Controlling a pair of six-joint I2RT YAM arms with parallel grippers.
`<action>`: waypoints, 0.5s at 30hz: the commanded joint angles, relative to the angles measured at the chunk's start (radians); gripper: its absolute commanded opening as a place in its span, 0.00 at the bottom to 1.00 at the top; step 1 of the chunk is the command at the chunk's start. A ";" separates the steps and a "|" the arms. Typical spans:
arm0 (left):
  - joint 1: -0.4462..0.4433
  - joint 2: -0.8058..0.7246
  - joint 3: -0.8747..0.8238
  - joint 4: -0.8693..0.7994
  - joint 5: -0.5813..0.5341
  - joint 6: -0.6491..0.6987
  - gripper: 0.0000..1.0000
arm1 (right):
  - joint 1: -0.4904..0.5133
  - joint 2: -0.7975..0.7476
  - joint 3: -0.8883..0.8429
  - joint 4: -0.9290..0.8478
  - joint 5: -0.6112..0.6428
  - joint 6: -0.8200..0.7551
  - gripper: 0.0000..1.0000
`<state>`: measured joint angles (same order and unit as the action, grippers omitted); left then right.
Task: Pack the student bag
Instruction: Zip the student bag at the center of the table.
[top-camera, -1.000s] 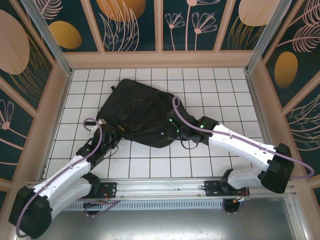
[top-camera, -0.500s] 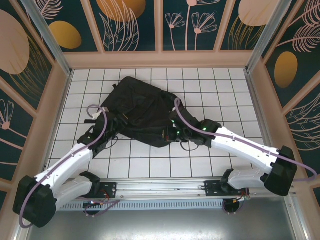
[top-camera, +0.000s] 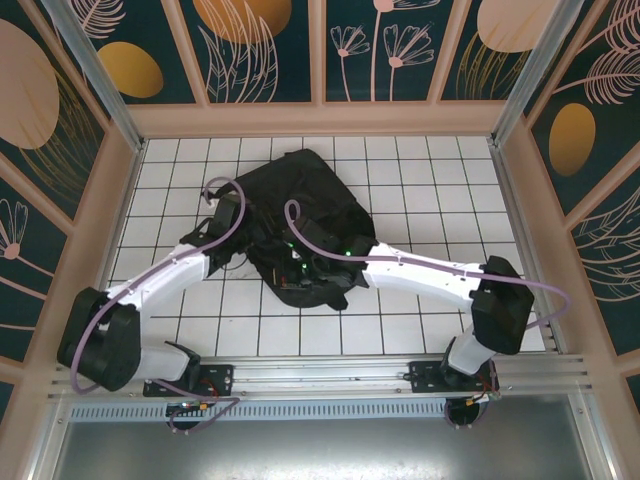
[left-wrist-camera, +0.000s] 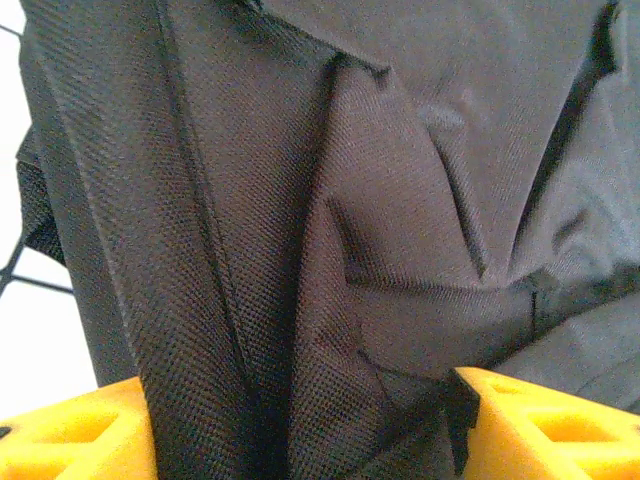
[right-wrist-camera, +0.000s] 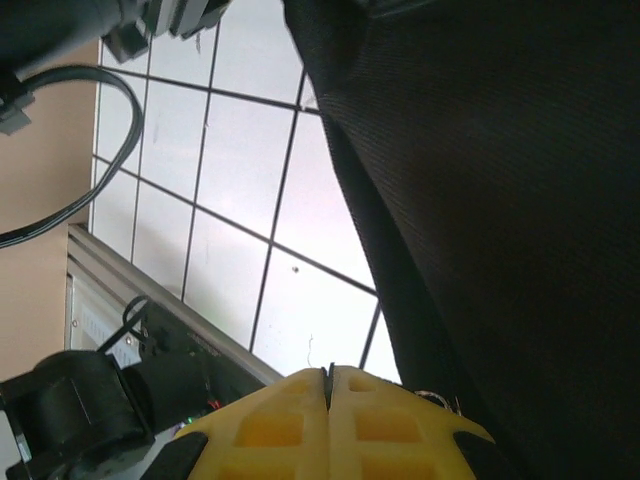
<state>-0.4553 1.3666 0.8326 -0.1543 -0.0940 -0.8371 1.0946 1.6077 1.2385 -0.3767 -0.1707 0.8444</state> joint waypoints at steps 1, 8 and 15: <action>-0.005 -0.057 0.090 0.005 -0.012 0.028 0.68 | -0.025 0.011 0.051 0.040 0.046 0.000 0.00; 0.012 -0.314 -0.027 -0.160 -0.031 -0.070 0.65 | -0.091 -0.020 -0.018 0.127 -0.017 0.024 0.00; 0.012 -0.449 -0.272 -0.008 0.270 -0.342 0.50 | -0.093 -0.008 -0.041 0.149 -0.046 0.036 0.00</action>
<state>-0.4484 0.9199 0.6380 -0.2207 0.0151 -1.0279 1.0058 1.6165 1.2179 -0.2848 -0.1974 0.8593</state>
